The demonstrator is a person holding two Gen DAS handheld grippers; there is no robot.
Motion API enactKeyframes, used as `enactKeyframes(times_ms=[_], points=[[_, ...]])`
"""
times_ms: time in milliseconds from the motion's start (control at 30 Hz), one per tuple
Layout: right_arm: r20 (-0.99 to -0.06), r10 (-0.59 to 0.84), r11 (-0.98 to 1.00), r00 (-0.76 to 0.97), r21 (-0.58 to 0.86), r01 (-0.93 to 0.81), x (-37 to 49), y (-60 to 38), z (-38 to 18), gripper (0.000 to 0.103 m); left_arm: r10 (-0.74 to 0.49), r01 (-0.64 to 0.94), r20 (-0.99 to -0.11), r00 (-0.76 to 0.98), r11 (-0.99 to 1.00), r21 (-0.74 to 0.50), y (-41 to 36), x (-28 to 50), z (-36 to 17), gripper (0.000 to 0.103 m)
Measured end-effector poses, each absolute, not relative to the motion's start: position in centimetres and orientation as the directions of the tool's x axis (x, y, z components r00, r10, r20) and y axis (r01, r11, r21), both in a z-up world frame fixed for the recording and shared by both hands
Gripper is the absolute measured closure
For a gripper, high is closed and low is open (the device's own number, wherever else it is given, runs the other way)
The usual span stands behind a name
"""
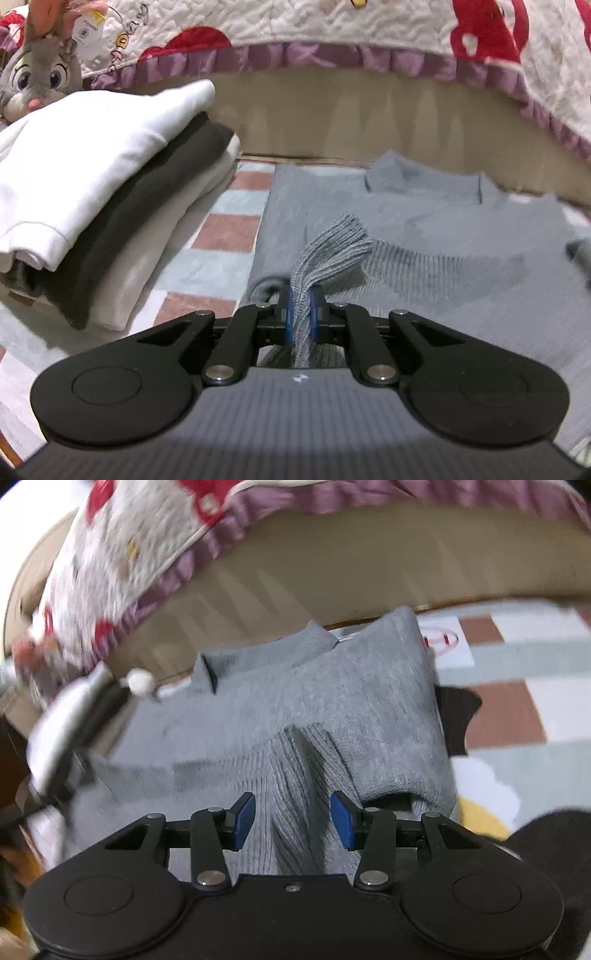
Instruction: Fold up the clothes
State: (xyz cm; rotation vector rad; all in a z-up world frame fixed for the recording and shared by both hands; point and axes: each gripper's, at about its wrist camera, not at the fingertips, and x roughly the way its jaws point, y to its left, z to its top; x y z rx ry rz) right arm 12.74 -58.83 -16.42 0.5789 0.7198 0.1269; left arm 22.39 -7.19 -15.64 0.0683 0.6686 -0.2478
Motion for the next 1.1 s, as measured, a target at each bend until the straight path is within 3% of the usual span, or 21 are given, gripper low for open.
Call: enactKeyframes(times_ms=[133, 200, 233, 500, 600, 667, 767, 933, 1000, 1033, 1067, 1100], points=[[-0.5, 0.338, 0.766, 0.797, 0.639, 0.076, 12.1, -60.1, -16.2, 0.05, -0.205, 0.246, -0.635, 0.745, 0.969, -0.025, -7.4, 22.7, -16.5, 0.095], [-0.455, 0.355, 0.752, 0.817, 0.658, 0.039, 11.5, -60.2, -15.7, 0.071, -0.213, 0.248, -0.639, 0.739, 0.968, -0.036, -7.7, 22.9, -16.4, 0.095], [-0.444, 0.357, 0.767, 0.822, 0.641, 0.013, 11.1, -59.8, -15.3, 0.071, -0.218, 0.248, -0.639, 0.737, 0.968, -0.044, -7.6, 22.8, -16.4, 0.095], [-0.608, 0.208, 0.913, 0.766, 0.402, 0.071, 14.3, -57.0, -16.8, 0.067, -0.302, 0.32, -0.665, 0.683, 0.942, -0.099, -7.6, 22.2, -17.1, 0.091], [-0.606, 0.228, 0.93, 0.762, 0.367, 0.014, 15.2, -56.8, -17.8, 0.071, -0.316, 0.342, -0.696, 0.644, 0.934, -0.108, -8.0, 22.5, -18.2, 0.09], [-0.582, 0.258, 0.918, 0.771, 0.396, -0.008, 15.3, -57.2, -17.8, 0.088, -0.278, 0.358, -0.691, 0.667, 0.933, -0.03, -8.8, 22.2, -18.3, 0.092], [-0.494, 0.243, 0.906, 0.835, 0.423, -0.014, 13.8, -58.0, -15.8, 0.088, -0.211, 0.32, -0.642, 0.737, 0.946, 0.057, -9.2, 21.4, -16.5, 0.093], [-0.358, 0.126, 0.925, 0.925, 0.378, 0.02, 10.9, -58.9, -12.0, 0.088, -0.198, 0.252, -0.52, 0.831, 0.967, 0.035, -8.5, 20.9, -12.4, 0.093], [-0.342, 0.098, 0.931, 0.935, 0.362, 0.035, 11.2, -59.1, -11.9, 0.085, -0.177, 0.239, -0.517, 0.838, 0.97, 0.055, -8.8, 21.4, -12.2, 0.093], [-0.369, 0.092, 0.929, 0.925, 0.365, 0.053, 12.1, -59.2, -12.6, 0.077, -0.165, 0.233, -0.533, 0.83, 0.97, 0.062, -9.1, 21.8, -12.6, 0.093], [-0.449, 0.089, 0.93, 0.889, 0.358, 0.087, 13.5, -59.3, -13.6, 0.053, -0.152, 0.22, -0.559, 0.815, 0.974, 0.055, -9.1, 22.5, -13.4, 0.093], [-0.541, 0.086, 0.931, 0.836, 0.342, 0.125, 15.0, -59.4, -14.8, 0.048, -0.14, 0.205, -0.585, 0.799, 0.978, 0.047, -9.1, 23.1, -14.2, 0.093]])
